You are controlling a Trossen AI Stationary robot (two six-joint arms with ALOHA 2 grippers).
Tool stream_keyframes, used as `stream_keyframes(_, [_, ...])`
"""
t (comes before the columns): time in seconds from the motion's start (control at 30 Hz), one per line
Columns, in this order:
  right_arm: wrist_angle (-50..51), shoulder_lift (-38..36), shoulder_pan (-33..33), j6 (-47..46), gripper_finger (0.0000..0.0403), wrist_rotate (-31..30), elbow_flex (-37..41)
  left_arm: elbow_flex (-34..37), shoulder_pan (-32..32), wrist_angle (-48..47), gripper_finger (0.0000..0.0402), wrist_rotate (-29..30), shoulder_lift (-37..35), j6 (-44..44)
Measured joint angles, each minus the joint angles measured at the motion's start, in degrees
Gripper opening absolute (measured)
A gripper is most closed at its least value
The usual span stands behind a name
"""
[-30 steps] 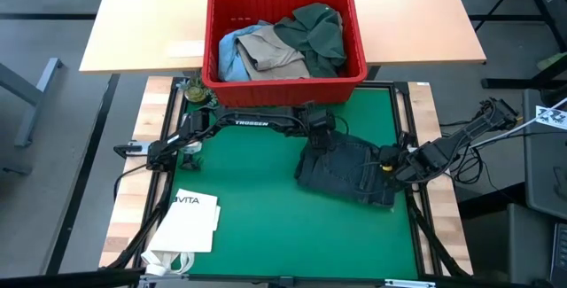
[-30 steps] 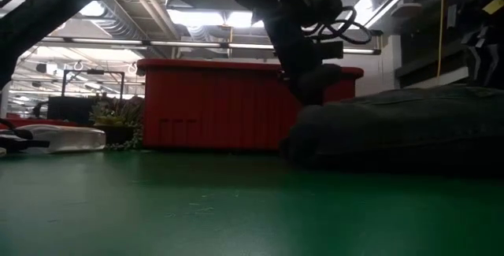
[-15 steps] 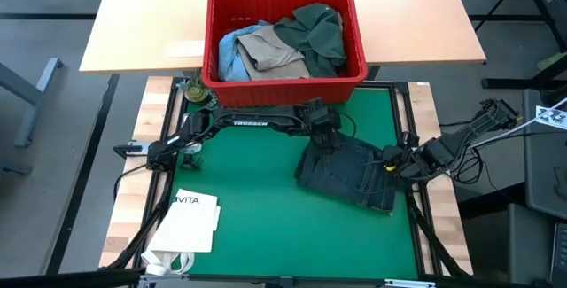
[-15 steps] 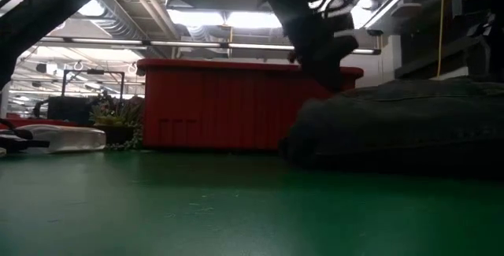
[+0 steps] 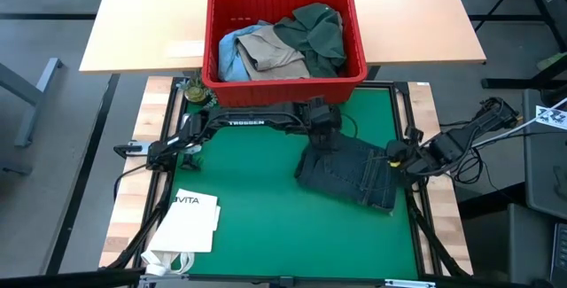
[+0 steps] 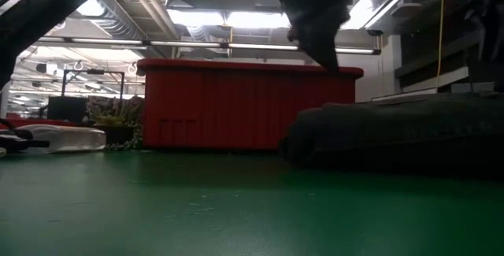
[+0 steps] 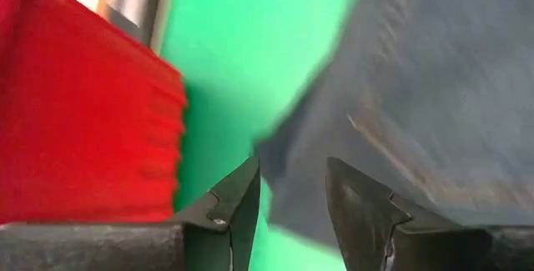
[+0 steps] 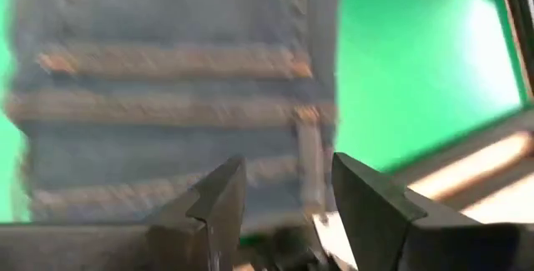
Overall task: Fold Laundry from Bin
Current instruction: Fold the dark blue pants
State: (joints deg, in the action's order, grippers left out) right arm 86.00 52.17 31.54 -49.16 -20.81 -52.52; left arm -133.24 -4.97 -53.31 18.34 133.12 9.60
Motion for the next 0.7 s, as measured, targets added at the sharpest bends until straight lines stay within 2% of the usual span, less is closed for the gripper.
stream_keyframes(0.1, [-8.2, 1.5, 0.0, 2.9, 0.0179, -2.2, 1.1, -1.8, 0.9, -9.2, 0.0131, -4.1, -0.1, -1.2])
stream_keyframes(0.23, [-19.6, 5.6, 0.0, 8.6, 0.0179, -2.7, 2.7, -1.2, 2.5, -19.4, 0.0131, -14.3, -0.1, -7.1])
stream_keyframes(0.3, [-23.1, 8.3, 0.0, 10.3, 0.0179, -2.1, 3.5, 1.2, 3.7, -20.1, 0.0131, -17.4, -0.2, -9.7])
stream_keyframes(0.43, [-24.1, 14.5, 0.0, 11.7, 0.0179, -0.6, 4.9, 6.0, 6.3, -20.0, 0.0131, -16.6, 0.1, -13.4])
stream_keyframes(0.53, [-24.1, 18.8, 0.0, 12.2, 0.0179, 0.6, 5.1, 9.4, 7.7, -16.0, 0.0131, -15.1, -0.1, -16.0])
stream_keyframes(0.7, [-24.3, 23.2, 0.0, 13.9, 0.0179, 2.2, 5.1, 11.0, 8.8, -13.4, 0.0131, -14.2, 0.0, -18.9])
